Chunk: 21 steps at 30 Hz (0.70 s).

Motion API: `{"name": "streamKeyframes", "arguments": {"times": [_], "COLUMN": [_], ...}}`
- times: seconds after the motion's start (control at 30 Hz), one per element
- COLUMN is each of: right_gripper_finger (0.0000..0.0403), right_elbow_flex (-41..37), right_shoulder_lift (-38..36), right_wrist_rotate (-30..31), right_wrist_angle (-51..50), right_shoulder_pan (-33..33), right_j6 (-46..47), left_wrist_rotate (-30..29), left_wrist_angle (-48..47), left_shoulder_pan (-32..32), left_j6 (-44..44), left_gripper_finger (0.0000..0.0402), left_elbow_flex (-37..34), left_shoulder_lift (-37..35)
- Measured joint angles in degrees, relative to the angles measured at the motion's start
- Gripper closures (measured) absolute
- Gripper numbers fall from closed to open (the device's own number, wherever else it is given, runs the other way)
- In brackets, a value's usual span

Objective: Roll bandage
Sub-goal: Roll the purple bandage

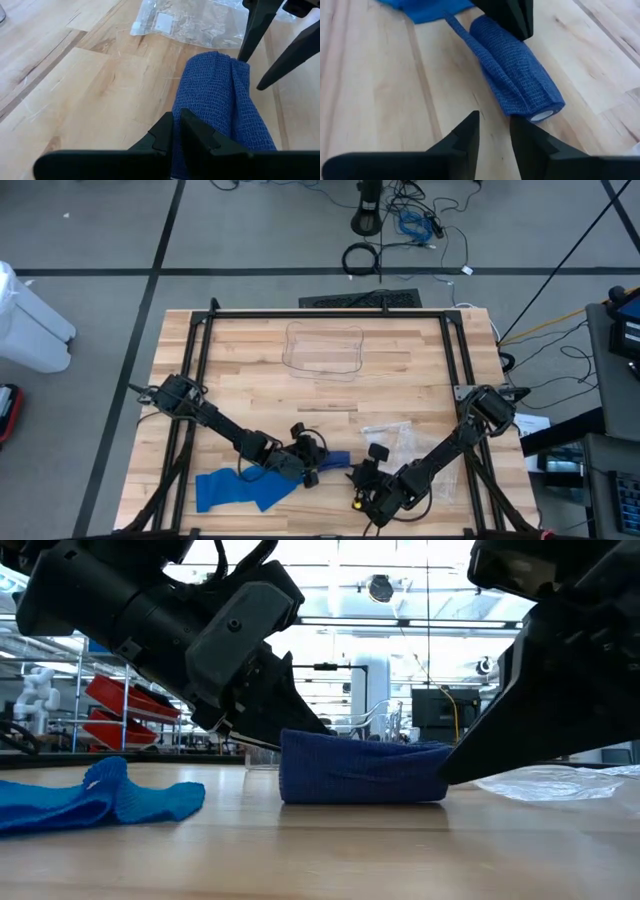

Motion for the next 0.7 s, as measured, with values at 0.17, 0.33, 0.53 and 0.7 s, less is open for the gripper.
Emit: {"name": "streamKeyframes", "arguments": {"times": [0.17,0.33,0.53,0.7], "right_gripper_finger": [0.0327,0.0357,0.0399,0.0402], "right_elbow_flex": [0.0,0.0,0.0,0.0], "right_shoulder_lift": [0.0,0.0,0.0,0.0], "right_wrist_rotate": [0.94,1.32,1.16,-3.73], "right_wrist_angle": [0.08,0.26,0.45,1.17], "right_shoulder_pan": [-0.07,-0.24,-1.17,-1.81], "right_j6": [-0.04,-0.04,0.4,0.64], "left_wrist_rotate": [0.02,0.1,0.22,0.25], "left_wrist_angle": [0.02,0.05,0.12,0.15], "left_shoulder_pan": [0.0,0.0,0.0,0.0], "left_j6": [-0.02,0.0,0.0,0.0], "left_gripper_finger": [0.0361,0.0361,0.0361,0.0361], "left_elbow_flex": [0.0,0.0,0.0,0.0], "left_shoulder_lift": [0.0,0.01,0.01,0.02]}}
